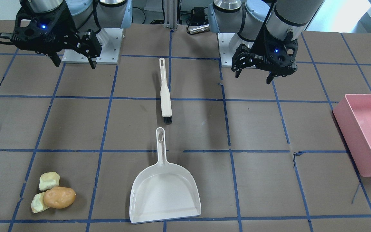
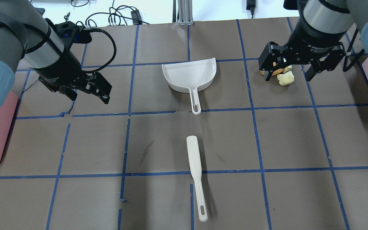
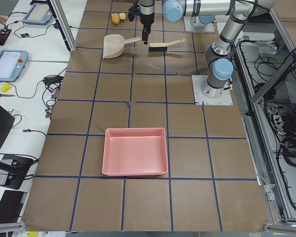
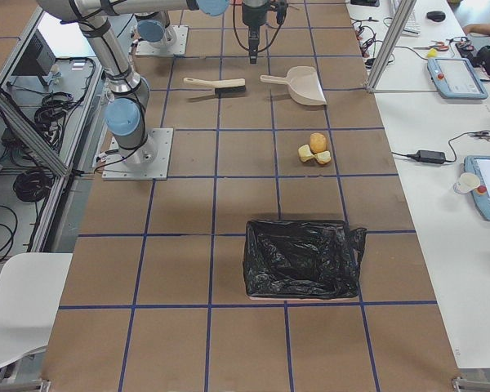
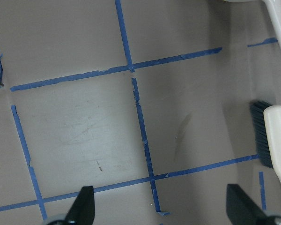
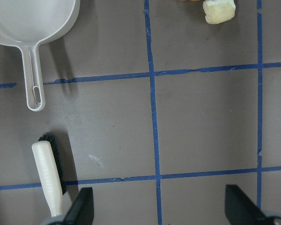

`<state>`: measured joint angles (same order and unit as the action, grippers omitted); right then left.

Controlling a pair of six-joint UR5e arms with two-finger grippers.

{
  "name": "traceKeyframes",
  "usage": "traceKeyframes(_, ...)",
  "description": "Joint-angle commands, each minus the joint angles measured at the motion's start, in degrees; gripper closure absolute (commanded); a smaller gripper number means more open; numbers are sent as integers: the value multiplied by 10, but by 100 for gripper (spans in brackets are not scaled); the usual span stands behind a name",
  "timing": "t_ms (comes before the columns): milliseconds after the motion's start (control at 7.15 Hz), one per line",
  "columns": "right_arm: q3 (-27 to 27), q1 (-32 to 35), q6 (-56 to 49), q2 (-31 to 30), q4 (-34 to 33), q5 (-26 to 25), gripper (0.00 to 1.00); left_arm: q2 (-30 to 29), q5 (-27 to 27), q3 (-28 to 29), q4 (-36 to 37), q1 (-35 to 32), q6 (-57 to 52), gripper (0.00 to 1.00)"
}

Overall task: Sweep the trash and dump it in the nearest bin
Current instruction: 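Move the left gripper toward the white brush lying on the table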

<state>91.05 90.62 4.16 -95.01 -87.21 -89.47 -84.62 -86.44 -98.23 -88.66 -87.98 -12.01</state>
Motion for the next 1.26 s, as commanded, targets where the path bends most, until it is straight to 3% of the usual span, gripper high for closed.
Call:
traceKeyframes(0, 0, -1, -1, 1, 1, 0, 0, 0, 0, 0, -6, -5, 19, 0)
traceKeyframes(280, 0, 0, 0, 0, 4, -1, 0, -3, -10, 0, -6, -72, 32, 0)
traceKeyframes(559, 0, 0, 0, 0, 4, -1, 0, -27, -7, -17, 5, -135, 167, 0)
traceKeyframes(1119, 0, 0, 0, 0, 4, -1, 0, -48, 6, -70, 58, -253, 311, 0)
